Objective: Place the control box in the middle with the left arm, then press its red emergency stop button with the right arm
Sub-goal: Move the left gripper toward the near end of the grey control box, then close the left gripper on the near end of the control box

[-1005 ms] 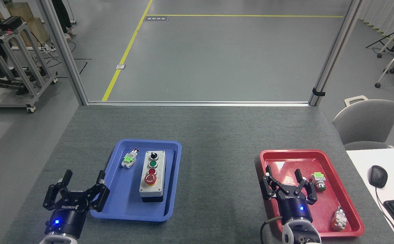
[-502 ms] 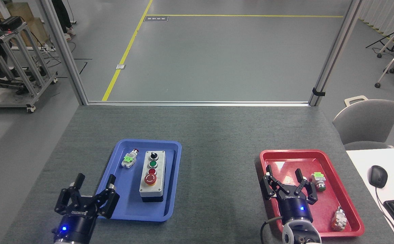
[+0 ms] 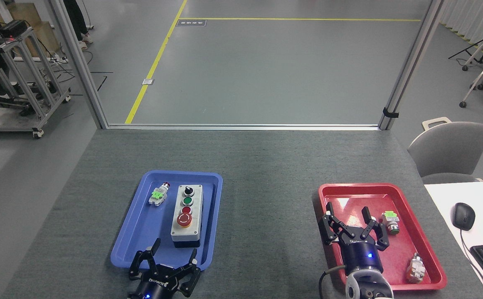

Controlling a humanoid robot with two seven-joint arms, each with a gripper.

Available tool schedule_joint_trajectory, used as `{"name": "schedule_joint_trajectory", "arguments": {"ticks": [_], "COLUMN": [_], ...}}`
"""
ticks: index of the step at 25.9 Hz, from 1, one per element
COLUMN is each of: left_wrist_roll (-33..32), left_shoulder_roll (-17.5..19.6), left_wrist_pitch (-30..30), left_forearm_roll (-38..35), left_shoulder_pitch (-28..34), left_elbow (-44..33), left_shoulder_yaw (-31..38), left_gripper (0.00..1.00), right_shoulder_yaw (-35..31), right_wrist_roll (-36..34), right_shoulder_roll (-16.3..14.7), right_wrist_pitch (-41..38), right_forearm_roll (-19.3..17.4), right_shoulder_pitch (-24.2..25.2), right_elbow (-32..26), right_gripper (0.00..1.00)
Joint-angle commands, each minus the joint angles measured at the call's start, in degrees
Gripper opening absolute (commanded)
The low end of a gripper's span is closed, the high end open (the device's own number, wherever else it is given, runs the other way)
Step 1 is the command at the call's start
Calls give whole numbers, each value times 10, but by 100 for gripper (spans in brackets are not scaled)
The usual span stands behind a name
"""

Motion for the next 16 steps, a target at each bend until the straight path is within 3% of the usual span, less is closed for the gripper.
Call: {"name": "schedule_joint_trajectory", "arguments": {"ticks": [1, 16], "left_wrist_roll": [-27, -116], "left_shoulder_roll": [-14, -48], "left_wrist_pitch": [11, 33], "left_forearm_roll": [-17, -7], "left_shoulder_pitch": [-18, -87], "left_elbow": [28, 135], "left_shoulder_yaw": [-3, 3], "left_gripper": [99, 99], "right_shoulder_yaw": [0, 0], "right_wrist_roll": [0, 0], "right_shoulder_roll": [1, 0], "right_wrist_pitch": [0, -1], "right_forearm_roll": [0, 0], "right_shoulder_pitch": [1, 0], "right_elbow": [0, 1], "right_gripper": [100, 100]}}
